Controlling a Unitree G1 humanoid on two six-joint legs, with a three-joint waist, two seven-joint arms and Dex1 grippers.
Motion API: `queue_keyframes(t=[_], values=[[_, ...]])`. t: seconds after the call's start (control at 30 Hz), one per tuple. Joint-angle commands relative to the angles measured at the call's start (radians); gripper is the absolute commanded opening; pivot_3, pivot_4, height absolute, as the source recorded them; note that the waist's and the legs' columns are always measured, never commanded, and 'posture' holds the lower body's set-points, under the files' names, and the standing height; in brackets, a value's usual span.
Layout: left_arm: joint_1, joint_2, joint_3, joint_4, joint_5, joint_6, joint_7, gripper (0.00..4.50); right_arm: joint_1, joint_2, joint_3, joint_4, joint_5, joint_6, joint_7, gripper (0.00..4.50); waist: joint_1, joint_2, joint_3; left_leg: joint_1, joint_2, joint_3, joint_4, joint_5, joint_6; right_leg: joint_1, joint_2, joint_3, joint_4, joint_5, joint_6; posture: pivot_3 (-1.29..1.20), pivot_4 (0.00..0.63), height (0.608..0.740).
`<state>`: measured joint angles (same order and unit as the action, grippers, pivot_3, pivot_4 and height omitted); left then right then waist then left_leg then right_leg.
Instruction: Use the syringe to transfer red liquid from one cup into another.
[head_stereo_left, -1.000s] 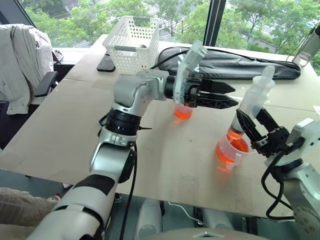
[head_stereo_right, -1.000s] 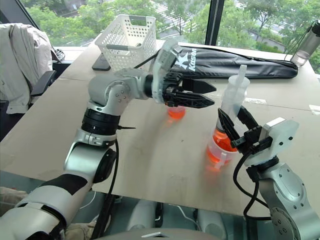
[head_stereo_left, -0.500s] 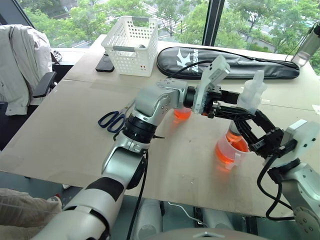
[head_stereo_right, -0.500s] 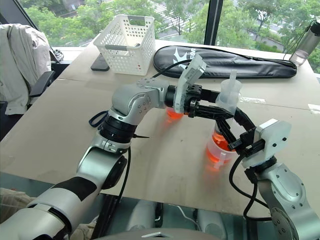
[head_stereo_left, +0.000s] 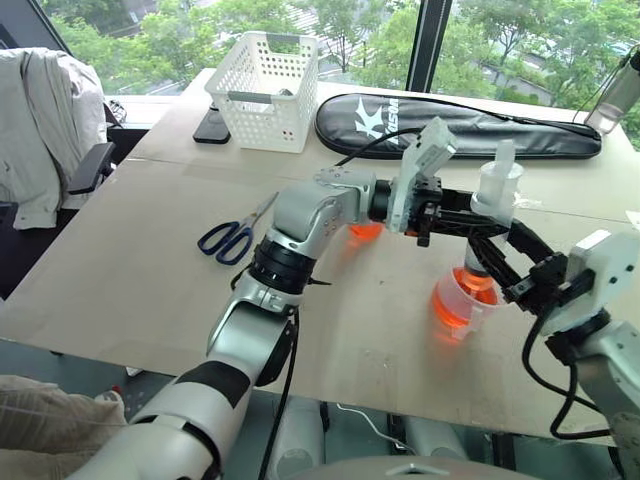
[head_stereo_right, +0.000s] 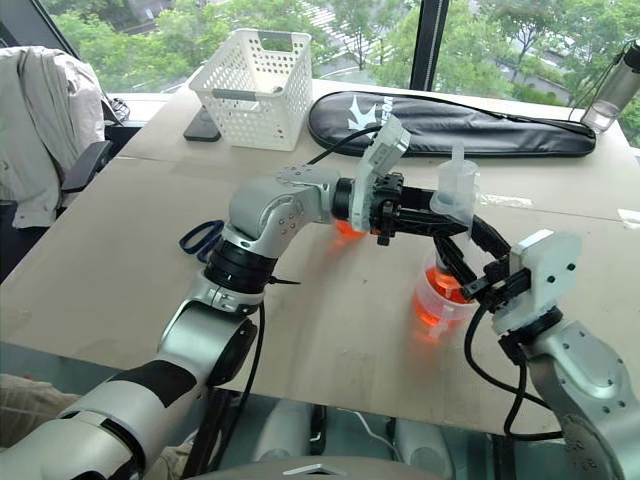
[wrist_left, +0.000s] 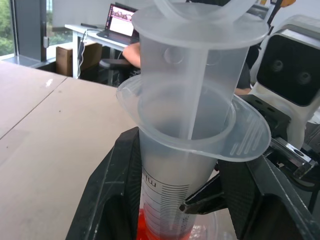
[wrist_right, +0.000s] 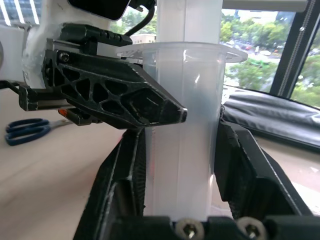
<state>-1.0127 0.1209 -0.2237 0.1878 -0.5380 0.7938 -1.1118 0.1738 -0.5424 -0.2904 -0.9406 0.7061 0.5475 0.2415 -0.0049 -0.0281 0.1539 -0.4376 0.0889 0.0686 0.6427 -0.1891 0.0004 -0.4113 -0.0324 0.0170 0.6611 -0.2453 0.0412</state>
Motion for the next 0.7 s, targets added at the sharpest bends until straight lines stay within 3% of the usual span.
queue_keyframes(t=[0.03, 0.1, 0.2, 0.33, 0.53, 0.7], values=[[-0.011, 0.001, 0.072, -0.015, -0.043, 0.013, 0.025, 1.59, 0.048, -0.070, -0.118, -0.047, 0.079, 0.028, 0.044, 3.72, 0.000, 0.000, 0.000, 0.000, 0.000, 0.000, 0.000, 0.000, 0.000, 0.000, 0.000, 0.000, 0.000, 0.000, 0.000, 0.00, 0.150, 0.724], [-0.015, -0.004, 0.092, -0.005, -0.056, 0.025, 0.039, 1.59, 0.090, -0.104, -0.161, -0.054, 0.108, 0.036, 0.069, 4.45, 0.000, 0.000, 0.000, 0.000, 0.000, 0.000, -0.001, 0.000, 0.000, 0.000, 0.000, 0.000, 0.000, 0.000, 0.000, 0.00, 0.150, 0.724], [-0.021, -0.016, 0.133, 0.031, -0.069, 0.035, 0.072, 1.59, 0.191, -0.129, -0.249, -0.041, 0.077, 0.002, 0.140, 4.45, 0.004, 0.000, 0.000, 0.000, 0.000, -0.001, -0.001, 0.000, 0.000, 0.000, 0.000, 0.000, 0.000, 0.000, 0.001, 0.00, 0.150, 0.724], [-0.037, -0.035, 0.194, 0.062, -0.105, 0.071, 0.121, 1.59, 0.191, -0.121, -0.364, 0.006, 0.146, -0.023, 0.144, 4.45, 0.002, 0.000, 0.000, 0.000, 0.000, 0.000, 0.000, 0.000, 0.000, 0.000, 0.000, 0.000, 0.000, -0.002, 0.003, 0.00, 0.150, 0.724], [-0.112, -0.021, 0.399, 0.142, -0.233, 0.187, 0.262, 1.59, 0.058, -0.202, -0.442, 0.053, 0.329, 0.018, 0.057, 4.45, -0.006, 0.000, 0.000, 0.001, -0.001, -0.001, 0.000, 0.000, 0.000, 0.000, 0.000, 0.001, 0.000, -0.002, 0.003, 0.00, 0.150, 0.724], [-0.163, 0.104, 0.543, 0.207, -0.296, 0.274, 0.356, 1.59, -0.054, -0.344, -0.383, 0.065, 0.425, 0.078, 0.035, 4.45, -0.009, 0.000, 0.000, 0.002, -0.001, -0.001, -0.003, 0.000, 0.000, 0.000, 0.001, 0.001, 0.000, 0.001, 0.005, 0.00, 0.150, 0.724]])
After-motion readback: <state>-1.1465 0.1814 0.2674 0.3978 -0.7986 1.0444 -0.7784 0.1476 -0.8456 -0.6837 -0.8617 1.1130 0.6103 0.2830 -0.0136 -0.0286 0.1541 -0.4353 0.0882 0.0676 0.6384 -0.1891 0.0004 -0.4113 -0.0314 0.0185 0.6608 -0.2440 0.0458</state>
